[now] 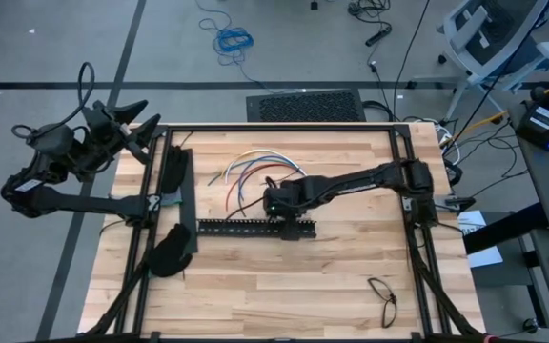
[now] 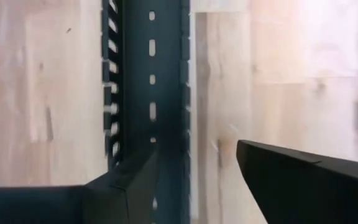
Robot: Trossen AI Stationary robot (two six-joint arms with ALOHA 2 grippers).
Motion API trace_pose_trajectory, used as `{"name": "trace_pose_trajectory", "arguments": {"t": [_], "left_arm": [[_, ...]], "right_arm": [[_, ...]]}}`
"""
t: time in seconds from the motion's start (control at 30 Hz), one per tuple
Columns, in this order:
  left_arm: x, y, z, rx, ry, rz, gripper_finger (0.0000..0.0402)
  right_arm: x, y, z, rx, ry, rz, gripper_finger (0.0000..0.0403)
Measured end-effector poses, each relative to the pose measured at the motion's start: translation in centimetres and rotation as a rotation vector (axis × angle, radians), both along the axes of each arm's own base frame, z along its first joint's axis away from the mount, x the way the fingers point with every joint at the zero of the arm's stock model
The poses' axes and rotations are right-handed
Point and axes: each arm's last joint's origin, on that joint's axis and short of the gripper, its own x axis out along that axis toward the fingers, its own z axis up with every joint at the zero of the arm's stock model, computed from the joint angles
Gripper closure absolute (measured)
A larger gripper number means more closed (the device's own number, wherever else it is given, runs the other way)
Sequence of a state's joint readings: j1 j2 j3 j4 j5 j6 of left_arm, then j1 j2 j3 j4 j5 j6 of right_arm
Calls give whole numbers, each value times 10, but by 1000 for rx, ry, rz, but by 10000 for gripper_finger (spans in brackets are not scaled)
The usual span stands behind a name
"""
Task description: Ziptie cables
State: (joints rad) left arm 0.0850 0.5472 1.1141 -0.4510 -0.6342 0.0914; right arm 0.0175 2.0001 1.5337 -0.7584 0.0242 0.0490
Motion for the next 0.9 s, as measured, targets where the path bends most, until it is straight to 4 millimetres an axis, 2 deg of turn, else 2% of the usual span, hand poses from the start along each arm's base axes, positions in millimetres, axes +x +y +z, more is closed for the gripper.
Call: {"name": "trace_pose_trajectory", "arguments": {"t": [0.2, 0.27, 0.43, 0.53, 0.6, 0.67, 0.73, 0.9], "left_arm": [[0, 0, 0, -21, -13, -2, 155], [1, 0, -8, -121, -9, -10, 155], [22, 2, -63, -424, 364, 83, 155], [48, 2, -87, -574, 488, 100, 155], [51, 1, -106, -689, 587, 133, 155], [49, 0, -126, -826, 660, 221, 155], [55, -3, -152, -996, 659, 290, 155], [63, -13, -205, -1290, 582, 328, 155]], "right_arm": [[-24, -15, 55, -10, -89, -28, 174], [-34, -23, 79, -20, -162, -78, 172], [-63, -50, 147, -130, -347, -300, 172], [-80, -67, 182, -238, -440, -410, 172], [-90, -76, 200, -302, -480, -430, 172], [-99, -86, 213, -348, -501, -425, 172], [-107, -95, 220, -386, -491, -412, 172], [-120, -114, 220, -449, -413, -332, 172]]}}
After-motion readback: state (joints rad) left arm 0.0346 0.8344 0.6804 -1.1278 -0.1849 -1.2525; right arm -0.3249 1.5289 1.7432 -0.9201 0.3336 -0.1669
